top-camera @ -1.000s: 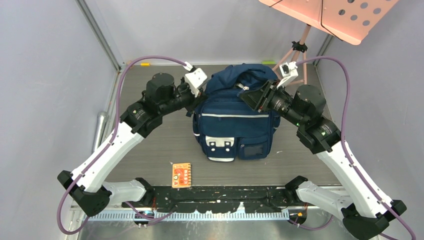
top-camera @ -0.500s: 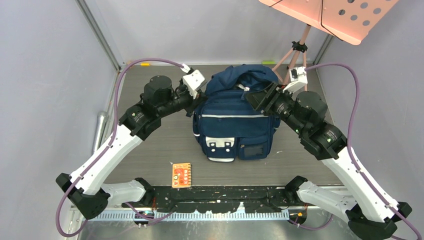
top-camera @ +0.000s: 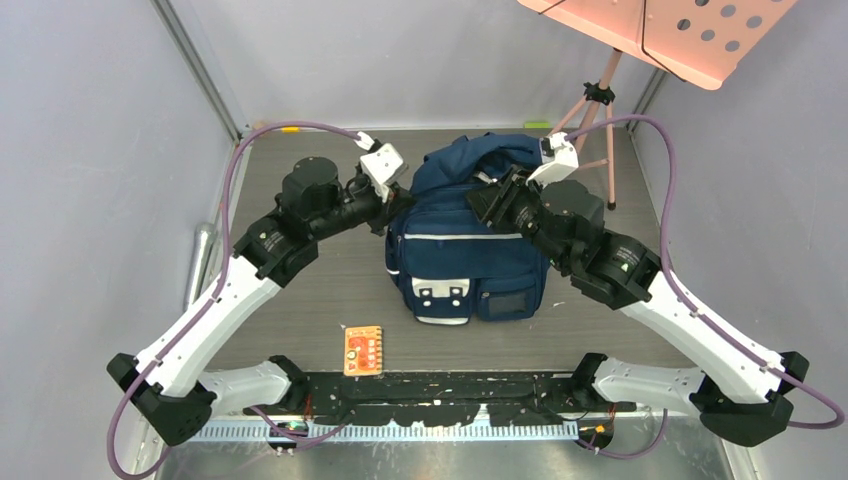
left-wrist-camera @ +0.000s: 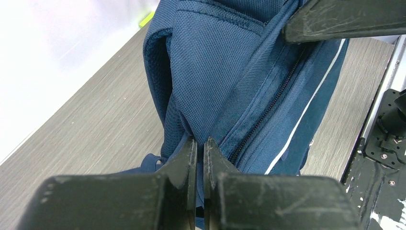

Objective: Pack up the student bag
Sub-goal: Zip the student bag at the center of the board.

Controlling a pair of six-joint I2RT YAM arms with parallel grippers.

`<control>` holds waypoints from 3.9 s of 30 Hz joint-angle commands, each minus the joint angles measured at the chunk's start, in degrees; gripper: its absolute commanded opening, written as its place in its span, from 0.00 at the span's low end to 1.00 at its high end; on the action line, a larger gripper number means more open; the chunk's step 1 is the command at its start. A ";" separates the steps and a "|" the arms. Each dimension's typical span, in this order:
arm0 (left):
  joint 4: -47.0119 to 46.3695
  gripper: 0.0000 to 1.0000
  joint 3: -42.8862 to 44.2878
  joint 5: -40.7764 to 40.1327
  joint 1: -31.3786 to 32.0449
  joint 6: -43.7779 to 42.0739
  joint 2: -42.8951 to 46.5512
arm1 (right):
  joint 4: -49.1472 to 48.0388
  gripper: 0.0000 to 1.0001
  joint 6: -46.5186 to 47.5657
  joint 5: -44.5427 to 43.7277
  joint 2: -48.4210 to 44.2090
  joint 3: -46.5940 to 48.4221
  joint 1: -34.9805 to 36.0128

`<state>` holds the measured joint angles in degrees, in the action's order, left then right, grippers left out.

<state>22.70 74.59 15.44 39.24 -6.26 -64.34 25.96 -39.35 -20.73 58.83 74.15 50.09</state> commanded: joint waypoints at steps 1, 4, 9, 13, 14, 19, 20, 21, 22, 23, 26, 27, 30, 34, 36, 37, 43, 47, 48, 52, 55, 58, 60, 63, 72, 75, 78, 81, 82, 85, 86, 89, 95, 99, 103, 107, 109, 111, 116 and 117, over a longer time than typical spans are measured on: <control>0.20 0.00 -0.65 3.37 0.76 0.82 2.84 | 0.82 0.27 -0.98 -9.64 0.66 1.42 1.21; 1.85 0.00 0.29 3.10 0.80 -0.05 3.21 | 0.10 0.15 -1.51 -11.20 -0.06 0.20 1.24; 3.94 0.56 5.25 1.14 0.77 2.39 2.53 | -3.95 0.01 -1.91 -10.02 -2.87 -3.15 1.27; 5.22 0.88 11.58 0.78 0.76 4.93 -1.28 | -5.62 0.01 -2.10 -7.15 -3.97 -4.49 1.26; 5.16 0.92 12.96 0.81 0.79 5.13 -2.26 | -6.06 0.01 -2.12 -6.61 -4.02 -4.65 1.25; 5.25 1.00 19.79 4.87 0.76 5.76 -8.33 | -6.88 0.01 -2.78 -2.34 -3.48 -4.92 1.24; 5.25 1.00 21.09 6.21 0.75 5.89 -9.63 | -7.14 0.01 -3.03 -1.79 -3.40 -4.91 1.24; 5.25 1.00 22.20 7.32 0.75 5.91 -10.74 | -7.23 0.01 -3.65 -0.70 -3.38 -4.90 1.26; 5.17 1.00 23.24 8.18 0.75 5.93 -11.92 | -7.54 0.01 -3.99 -0.18 -3.37 -4.89 1.25; 5.16 1.00 24.19 8.52 0.75 5.92 -13.04 | -7.74 0.01 -4.57 0.76 -3.37 -4.83 1.25; 6.25 0.97 27.26 8.59 0.75 5.91 -16.23 | -7.57 0.01 -5.45 1.99 -3.64 -4.32 1.24; 6.94 0.91 28.18 8.39 0.74 5.87 -17.42 | -7.16 0.00 -5.59 1.96 -3.81 -4.26 1.26; 8.54 0.48 30.22 7.79 0.68 5.27 -19.15 | -6.04 0.01 -5.90 0.51 -5.93 -3.89 1.29; 8.81 0.01 31.58 7.28 0.67 4.39 -18.08 | -1.80 0.01 -4.46 -2.78 -9.41 -1.56 1.24; 9.59 0.00 32.91 7.26 0.66 4.25 -17.05 | 0.06 0.01 -3.59 -4.38 -10.84 -0.37 1.24; 10.55 0.00 34.18 7.75 0.66 4.29 -16.74 | 1.16 0.01 -3.25 -4.79 -11.34 0.01 1.24; 14.70 0.00 39.76 11.39 0.61 5.91 -15.58 | 3.48 0.00 -2.39 -2.69 -9.04 3.14 1.24; 18.02 0.00 40.04 14.80 0.48 5.91 -16.15 | 1.17 0.01 -4.69 3.66 -6.58 3.23 1.24; 19.02 0.00 39.95 14.98 0.25 5.91 -16.37 | 0.87 0.01 -5.17 5.12 -5.98 3.62 1.24; 21.70 0.00 39.86 15.61 -1.41 5.71 -16.54 | 0.75 0.01 -7.20 15.80 -0.26 6.08 1.29; 21.03 0.00 39.50 16.01 -2.14 5.91 -15.95 | 1.19 0.01 -8.02 21.39 2.90 7.69 2.27; 21.69 0.00 39.63 13.81 -2.32 5.13 -15.67 | 1.08 0.01 -8.02 22.23 5.10 8.39 3.63; 22.02 0.00 39.03 8.66 -2.57 3.60 -15.19 | 0.96 0.01 -7.98 21.92 5.15 8.83 3.92; 22.47 0.00 38.37 2.53 -2.87 2.06 -14.53 | 2.36 0.08 -6.17 20.00 4.56 11.01 3.97; 24.99 0.41 39.17 0.17 -2.95 -0.59 -13.55 | 18.24 0.64 8.53 7.98 1.88 24.06 3.97; 28.54 0.52 42.14 -2.12 -2.92 0.10 -15.03 | 24.45 0.71 12.73 2.83 0.96 27.20 3.97; 30.29 0.60 43.58 -3.72 -2.29 2.10 -15.53 | 26.38 0.77 18.77 -1.37 -0.54 28.60 3.97; 29.64 0.52 42.93 -4.60 1.91 3.60 -14.55 | 27.18 0.84 26.89 -5.08 -1.59 27.55 3.97; 29.18 0.52 42.32 -6.19 4.45 3.73 -14.17 | 27.24 0.85 27.89 -5.89 -1.67 26.51 3.92; 29.68 0.55 42.14 -12.54 13.67 2.96 -14.81 | 25.68 0.87 31.57 -7.04 -2.12 24.16 3.89; 30.21 0.57 42.54 -13.97 15.94 3.11 -15.43 | 24.87 0.88 32.08 -6.38 -2.44 22.76 3.88; 30.84 0.66 43.53 -17.06 19.60 3.96 -16.88 | 21.47 0.89 33.96 -3.58 -2.42 20.75 3.81; 30.97 0.72 43.15 -19.91 21.47 3.23 -16.30 | 19.79 0.88 35.91 -0.58 -1.48 18.37 3.47; 31.53 0.78 44.50 -25.44 21.83 2.43 -14.02 | 19.57 0.89 36.12 -0.42 -1.98 16.96 3.31; 33.51 0.82 46.78 -26.73 21.82 1.69 -11.82 | 18.92 0.88 38.01 -6.16 0.12 15.72 3.14; 37.62 0.79 49.83 -22.98 21.83 2.87 -12.64 | 15.69 0.87 39.04 -11.98 1.75 14.85 2.59; 38.62 0.76 49.87 -18.34 21.80 3.80 -13.81 | 14.07 0.84 40.66 -12.76 2.03 14.40 2.26; 38.98 0.73 49.87 -13.18 21.86 4.12 -15.55 | 12.85 0.74 41.49 -12.99 2.08 13.95 1.93; 39.79 0.66 51.71 -9.62 21.84 2.97 -21.01 | 11.94 0.43 41.71 -13.09 1.68 13.40 1.53; 40.01 0.66 52.25 -9.90 21.85 2.58 -22.06 | 11.93 0.38 41.61 -13.17 1.43 13.35 1.52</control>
<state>60.73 124.92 1.37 60.80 -3.01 -81.62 41.41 1.21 -31.51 61.12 87.48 51.99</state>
